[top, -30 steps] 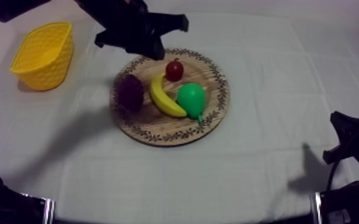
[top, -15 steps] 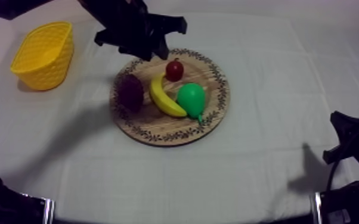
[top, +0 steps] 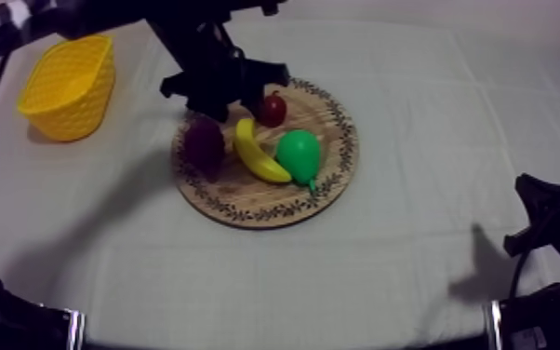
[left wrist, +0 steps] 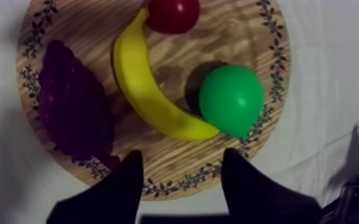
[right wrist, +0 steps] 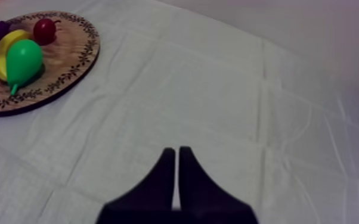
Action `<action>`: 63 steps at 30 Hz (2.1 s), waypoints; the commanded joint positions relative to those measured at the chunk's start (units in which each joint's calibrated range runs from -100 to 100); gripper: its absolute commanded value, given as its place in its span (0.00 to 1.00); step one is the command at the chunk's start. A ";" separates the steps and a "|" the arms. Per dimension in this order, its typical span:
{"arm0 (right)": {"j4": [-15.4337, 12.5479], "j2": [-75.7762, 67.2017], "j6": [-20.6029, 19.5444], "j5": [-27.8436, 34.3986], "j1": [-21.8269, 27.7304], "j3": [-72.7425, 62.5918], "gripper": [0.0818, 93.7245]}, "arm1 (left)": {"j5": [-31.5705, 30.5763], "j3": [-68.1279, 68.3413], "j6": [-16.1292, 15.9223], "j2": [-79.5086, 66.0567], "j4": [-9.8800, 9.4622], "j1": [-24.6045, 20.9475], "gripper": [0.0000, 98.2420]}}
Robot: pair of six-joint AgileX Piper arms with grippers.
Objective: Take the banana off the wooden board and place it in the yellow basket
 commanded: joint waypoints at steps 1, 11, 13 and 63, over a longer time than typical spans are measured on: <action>0.00 -0.01 0.04 0.01 -0.01 0.04 0.00 | -0.23 -0.78 -0.28 4.00 0.54 -0.09 0.55; 0.00 -0.01 0.01 0.01 -0.01 0.04 0.00 | -0.66 -3.82 -1.34 12.72 2.74 -1.27 0.60; 0.00 -0.01 0.02 0.01 -0.01 0.04 0.00 | -0.67 -4.02 -1.54 13.59 2.99 -1.46 0.60; 0.00 -0.01 -0.01 0.01 -0.01 0.04 0.00 | 5.26 -2.40 2.74 -3.76 -0.61 -1.34 0.23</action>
